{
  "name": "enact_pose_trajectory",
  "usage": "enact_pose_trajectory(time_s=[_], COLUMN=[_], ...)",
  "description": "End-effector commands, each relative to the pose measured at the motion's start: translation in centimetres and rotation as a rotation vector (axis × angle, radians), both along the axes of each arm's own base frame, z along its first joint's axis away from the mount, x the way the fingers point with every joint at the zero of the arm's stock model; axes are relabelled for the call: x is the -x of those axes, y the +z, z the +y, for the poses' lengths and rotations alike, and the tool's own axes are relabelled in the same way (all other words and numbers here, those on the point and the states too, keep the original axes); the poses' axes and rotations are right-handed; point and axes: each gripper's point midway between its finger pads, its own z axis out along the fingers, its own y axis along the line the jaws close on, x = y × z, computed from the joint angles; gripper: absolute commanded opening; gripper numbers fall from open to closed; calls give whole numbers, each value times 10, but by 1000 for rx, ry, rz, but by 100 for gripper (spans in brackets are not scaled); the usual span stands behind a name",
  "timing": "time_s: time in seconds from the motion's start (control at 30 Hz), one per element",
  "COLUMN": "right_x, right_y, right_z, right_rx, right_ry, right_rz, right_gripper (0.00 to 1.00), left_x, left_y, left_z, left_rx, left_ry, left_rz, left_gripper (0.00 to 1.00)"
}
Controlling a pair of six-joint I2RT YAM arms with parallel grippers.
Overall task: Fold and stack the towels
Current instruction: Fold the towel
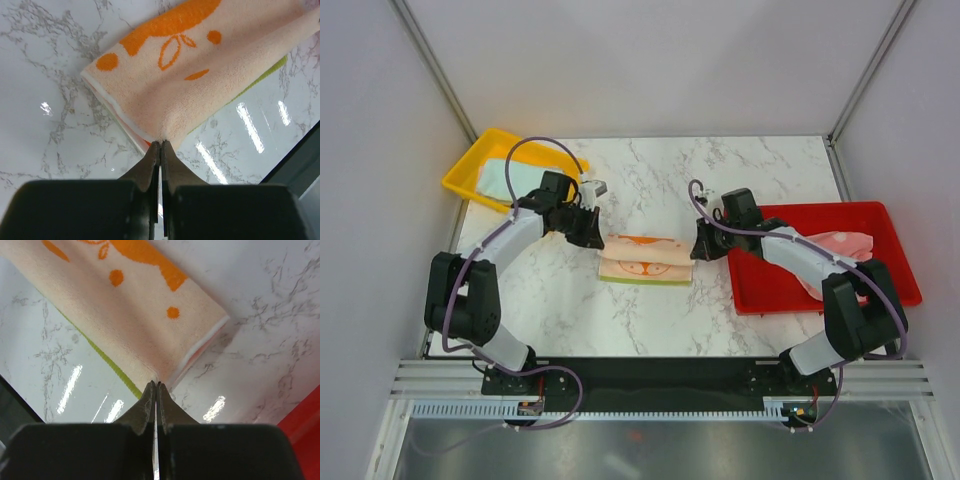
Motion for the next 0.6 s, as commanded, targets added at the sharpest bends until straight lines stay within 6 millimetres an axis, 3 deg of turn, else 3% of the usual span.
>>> enact_pose_trajectory(time_s=[0.0, 0.13, 0.3, 0.5, 0.57], right_x=[12, 27, 30, 46, 50], right_y=[-11, -23, -17, -24, -29], right_z=[1, 6, 6, 16, 14], right_rx=[11, 7, 15, 11, 19], right_ry=[-27, -12, -24, 17, 5], right_rz=[29, 71, 48, 92, 111], right_gripper=[0, 0, 0, 0, 9], left_x=[9, 20, 29, 37, 33], left_y=[-4, -18, -30, -42, -39], left_z=[-4, -1, 0, 3, 8], left_rx=[-10, -65, -99, -172, -215], left_ry=[23, 37, 40, 48, 71], left_rz=[16, 63, 100, 137, 116], left_gripper=[2, 2, 3, 13, 20])
